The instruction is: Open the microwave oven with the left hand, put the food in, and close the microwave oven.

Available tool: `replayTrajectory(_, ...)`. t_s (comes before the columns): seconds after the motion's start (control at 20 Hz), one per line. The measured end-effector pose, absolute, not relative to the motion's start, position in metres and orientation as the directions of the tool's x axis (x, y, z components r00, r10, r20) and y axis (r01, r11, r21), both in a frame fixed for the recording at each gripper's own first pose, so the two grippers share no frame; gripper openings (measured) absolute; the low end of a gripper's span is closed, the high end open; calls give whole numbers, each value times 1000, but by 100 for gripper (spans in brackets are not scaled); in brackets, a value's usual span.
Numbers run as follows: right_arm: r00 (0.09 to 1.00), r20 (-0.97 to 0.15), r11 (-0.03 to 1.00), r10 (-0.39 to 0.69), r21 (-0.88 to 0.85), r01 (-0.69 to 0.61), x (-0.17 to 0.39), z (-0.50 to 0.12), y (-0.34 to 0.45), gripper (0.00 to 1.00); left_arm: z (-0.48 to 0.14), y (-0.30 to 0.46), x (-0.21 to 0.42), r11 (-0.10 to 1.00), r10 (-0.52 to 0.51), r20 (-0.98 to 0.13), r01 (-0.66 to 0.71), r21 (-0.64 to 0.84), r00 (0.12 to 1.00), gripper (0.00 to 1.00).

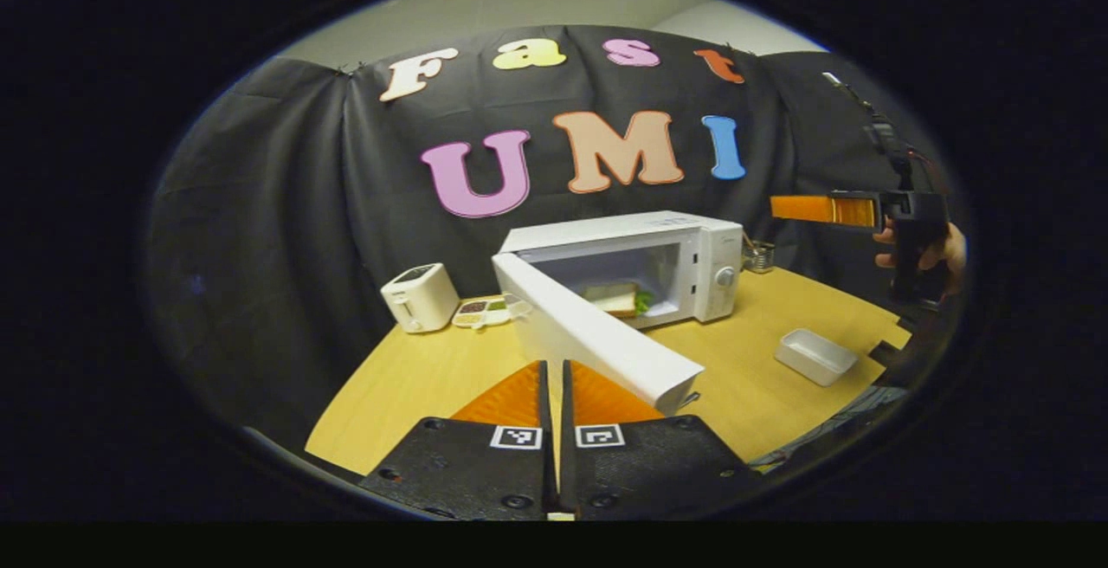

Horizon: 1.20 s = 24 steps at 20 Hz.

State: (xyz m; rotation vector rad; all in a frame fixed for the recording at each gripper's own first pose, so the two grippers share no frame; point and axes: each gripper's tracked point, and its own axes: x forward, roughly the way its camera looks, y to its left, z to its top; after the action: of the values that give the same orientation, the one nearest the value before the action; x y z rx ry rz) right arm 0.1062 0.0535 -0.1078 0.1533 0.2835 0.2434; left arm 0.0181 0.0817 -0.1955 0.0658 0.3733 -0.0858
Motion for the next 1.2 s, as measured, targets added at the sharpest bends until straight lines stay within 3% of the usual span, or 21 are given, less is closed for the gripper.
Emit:
replayTrajectory(0.35, 949, -224, 969, 221, 158, -188, 93, -89, 31, 89, -185, 42, 48, 985, -163, -314, 172, -1, 935, 0)
replayTrajectory(0.4, 953, -220, 971, 211, 163, -177, 93, -85, 26, 98, -182, 37, 53, 984, -167, -299, 176, 4, 940, 0)
replayTrajectory(1.2, 970, -220, 987, 105, 146, -73, 61, -93, -39, 98, -182, -53, 172, 973, -228, -299, 205, -108, 926, 2)
